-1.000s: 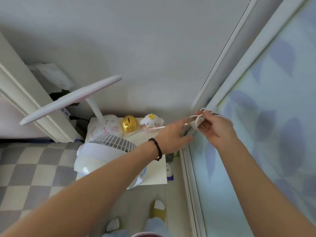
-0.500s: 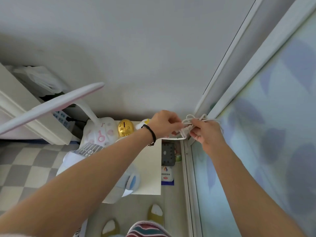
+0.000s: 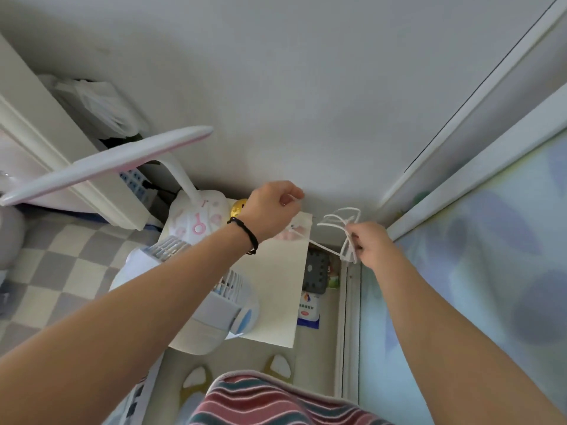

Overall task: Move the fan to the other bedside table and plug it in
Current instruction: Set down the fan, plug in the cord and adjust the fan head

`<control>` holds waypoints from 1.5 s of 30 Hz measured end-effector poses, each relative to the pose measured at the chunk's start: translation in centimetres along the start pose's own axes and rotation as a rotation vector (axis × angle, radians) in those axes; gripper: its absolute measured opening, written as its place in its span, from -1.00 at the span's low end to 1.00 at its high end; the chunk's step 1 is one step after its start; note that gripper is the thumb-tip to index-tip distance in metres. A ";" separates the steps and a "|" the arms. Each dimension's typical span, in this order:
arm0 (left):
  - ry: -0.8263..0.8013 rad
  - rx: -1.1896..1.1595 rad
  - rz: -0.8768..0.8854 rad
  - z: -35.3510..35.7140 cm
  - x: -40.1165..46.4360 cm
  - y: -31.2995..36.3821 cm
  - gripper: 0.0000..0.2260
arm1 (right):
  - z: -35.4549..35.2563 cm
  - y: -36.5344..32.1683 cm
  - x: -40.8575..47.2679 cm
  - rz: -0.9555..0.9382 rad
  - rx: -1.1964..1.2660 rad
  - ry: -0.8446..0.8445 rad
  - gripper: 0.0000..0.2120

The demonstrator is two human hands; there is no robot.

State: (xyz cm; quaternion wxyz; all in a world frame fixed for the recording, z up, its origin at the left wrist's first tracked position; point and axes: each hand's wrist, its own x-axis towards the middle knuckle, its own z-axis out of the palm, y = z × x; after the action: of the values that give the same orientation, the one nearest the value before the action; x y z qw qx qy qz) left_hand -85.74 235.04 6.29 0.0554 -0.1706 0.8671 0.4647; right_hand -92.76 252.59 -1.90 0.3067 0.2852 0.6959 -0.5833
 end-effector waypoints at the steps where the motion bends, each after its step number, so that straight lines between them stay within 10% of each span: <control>1: 0.011 0.015 -0.010 -0.3 -0.2 -0.5 -0.79 | 0.3 0.3 0.2 -0.005 -0.018 0.003 -0.93; 6: 0.067 0.051 -0.049 -2.0 -2.2 -2.7 -0.77 | 3.7 1.4 -1.9 -0.095 -0.090 -0.095 -0.53; 18: 0.218 0.057 -0.002 -8.3 -12.7 -8.2 -0.77 | 10.5 6.4 -13.6 -0.388 -0.296 -0.370 -0.54; 45: 0.070 -0.241 -0.062 -9.0 -20.9 -18.6 -0.45 | 15.1 15.7 -19.0 -0.769 -0.660 -0.037 -0.09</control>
State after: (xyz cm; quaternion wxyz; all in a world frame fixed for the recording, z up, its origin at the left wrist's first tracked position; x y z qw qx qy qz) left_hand -59.19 223.22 2.01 0.0188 -0.2190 0.8007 0.5572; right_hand -67.17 239.41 0.58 0.1558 -0.1141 0.8923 -0.4080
